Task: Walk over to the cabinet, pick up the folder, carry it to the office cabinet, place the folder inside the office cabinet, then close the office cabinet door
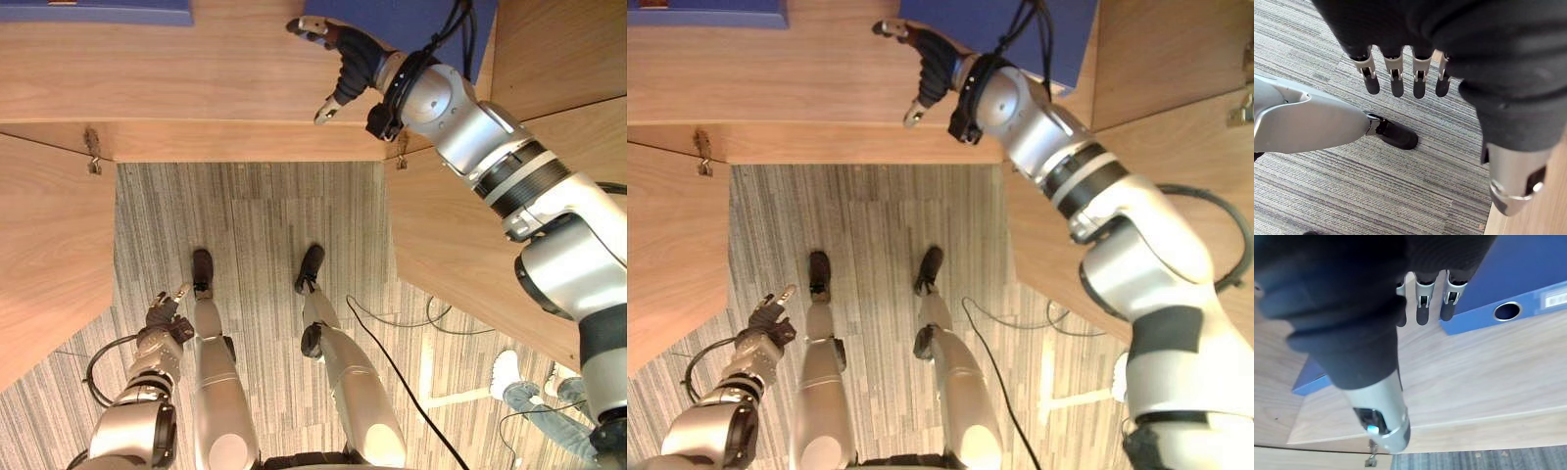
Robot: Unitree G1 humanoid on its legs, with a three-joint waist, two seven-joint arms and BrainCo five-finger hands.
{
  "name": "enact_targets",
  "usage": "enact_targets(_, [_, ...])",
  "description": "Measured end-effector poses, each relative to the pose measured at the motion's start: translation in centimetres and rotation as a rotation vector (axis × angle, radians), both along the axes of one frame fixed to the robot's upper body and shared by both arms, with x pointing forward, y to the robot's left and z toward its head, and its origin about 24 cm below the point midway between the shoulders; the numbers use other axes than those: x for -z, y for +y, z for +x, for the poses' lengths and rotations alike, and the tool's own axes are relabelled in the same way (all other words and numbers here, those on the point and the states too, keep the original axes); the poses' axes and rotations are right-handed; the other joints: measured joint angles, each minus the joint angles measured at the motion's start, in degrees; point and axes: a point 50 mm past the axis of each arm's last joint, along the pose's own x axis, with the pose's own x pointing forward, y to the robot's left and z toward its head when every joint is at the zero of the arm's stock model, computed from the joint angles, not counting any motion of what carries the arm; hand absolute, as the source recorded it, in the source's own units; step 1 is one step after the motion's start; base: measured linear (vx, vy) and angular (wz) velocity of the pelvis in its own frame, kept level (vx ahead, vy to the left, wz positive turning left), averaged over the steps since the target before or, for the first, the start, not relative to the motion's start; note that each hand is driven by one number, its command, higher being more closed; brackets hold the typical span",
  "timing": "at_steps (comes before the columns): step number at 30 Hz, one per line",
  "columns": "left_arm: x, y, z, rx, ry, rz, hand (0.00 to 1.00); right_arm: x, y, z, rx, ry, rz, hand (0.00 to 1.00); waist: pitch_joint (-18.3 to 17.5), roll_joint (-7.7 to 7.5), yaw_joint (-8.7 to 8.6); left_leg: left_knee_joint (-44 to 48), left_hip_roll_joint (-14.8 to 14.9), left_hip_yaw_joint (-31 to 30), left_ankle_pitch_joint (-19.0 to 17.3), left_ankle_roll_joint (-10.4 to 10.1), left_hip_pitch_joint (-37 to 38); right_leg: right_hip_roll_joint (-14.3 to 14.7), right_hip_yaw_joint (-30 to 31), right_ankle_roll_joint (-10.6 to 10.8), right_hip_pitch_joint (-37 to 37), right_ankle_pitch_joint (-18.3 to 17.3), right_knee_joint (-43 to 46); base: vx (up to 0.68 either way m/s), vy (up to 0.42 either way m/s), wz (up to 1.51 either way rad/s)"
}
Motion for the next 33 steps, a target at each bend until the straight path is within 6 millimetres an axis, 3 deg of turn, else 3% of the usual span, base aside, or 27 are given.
enact_targets(12, [0.0, 0.0, 0.0, -0.011, -0.004, -0.011, 0.00, 0.6, -3.6, 2.2, 0.204, 0.027, 0.157, 0.00, 0.01, 0.00, 0.80, -0.05, -0.03, -0.04, -0.01, -0.01, -0.64, -0.10, -0.03, 0.04, -0.65, -0.05, 0.21, 0.08, 0.084, 0.00])
enact_targets(15, [-0.1, 0.0, 0.1, -0.013, -0.012, -0.013, 0.00, 1.0, -4.4, 2.5, 0.252, 0.022, 0.130, 0.00, 0.01, 0.03, 0.80, 0.06, -0.26, 0.05, -0.08, -0.09, -2.13, -0.92, 0.02, 0.37, -3.65, -1.21, 3.27, 0.09, 0.091, -0.04])
enact_targets(17, [-0.4, -0.2, 0.4, -0.034, -0.047, -0.034, 0.00, 0.0, -4.3, 2.2, 0.251, -0.024, 0.137, 0.00, 0.01, 0.11, 0.54, 1.72, -0.84, 0.25, -0.57, 0.20, -4.43, -2.41, 0.23, 0.54, -7.53, -3.36, 8.62, 0.07, 0.096, 0.03])
enact_targets(19, [-1.5, -0.9, 1.3, -0.047, -0.128, -0.064, 0.00, -1.4, -4.6, 1.8, 0.249, -0.071, 0.134, 0.00, 0.05, 0.16, 0.55, 12.36, -1.90, -0.49, -4.87, 0.96, -11.30, -5.21, 0.40, 0.10, -12.88, -6.58, 17.07, 0.06, 0.154, 0.17])
enact_targets(21, [-2.0, -1.1, 1.7, -0.069, -0.180, -0.088, 0.00, -2.0, -3.7, 1.4, 0.223, -0.095, 0.100, 0.00, 0.14, 0.45, 1.16, 24.91, -1.77, -1.39, -10.88, 1.48, -17.75, -6.18, 0.97, -0.11, -16.62, -9.46, 24.02, 0.04, 0.136, -0.05])
enact_targets(22, [-2.3, -1.4, 1.8, -0.093, -0.214, -0.117, 0.00, -2.3, -2.7, 0.9, 0.185, -0.112, 0.068, 0.00, 0.29, 0.78, 1.25, 33.52, -1.80, -1.79, -14.73, 1.72, -22.03, -7.38, 1.55, 0.14, -20.19, -12.64, 31.18, 0.03, 0.104, -0.07])
enact_targets(26, [-2.9, -2.4, 2.3, -0.126, -0.289, -0.180, 0.00, -2.7, -1.6, 0.3, 0.129, -0.125, 0.037, 0.00, 0.83, 1.63, 0.70, 51.56, -3.62, -3.00, -22.72, 2.77, -33.59, -12.34, 3.67, 1.23, -31.60, -20.64, 49.88, -0.01, 0.108, 0.16])
enact_targets(28, [-3.3, -1.6, 2.2, -0.174, -0.322, -0.199, 0.00, -4.7, -1.9, -0.5, 0.127, -0.199, 0.048, 0.00, 1.42, 2.52, 0.16, 57.75, -3.61, -2.84, -24.26, 3.13, -38.44, -14.19, 4.32, 1.60, -35.95, -22.62, 56.10, -0.09, 0.075, 0.19])
enact_targets(33, [-2.9, -1.2, 1.6, -0.195, -0.319, -0.209, 0.00, -5.7, -2.9, -0.8, 0.137, -0.218, 0.091, 0.00, 1.43, 2.65, 0.63, 62.86, -3.73, -2.21, -25.56, 3.71, -42.04, -15.38, 6.10, 1.88, -39.95, -23.71, 61.13, -0.07, 0.032, 0.02])
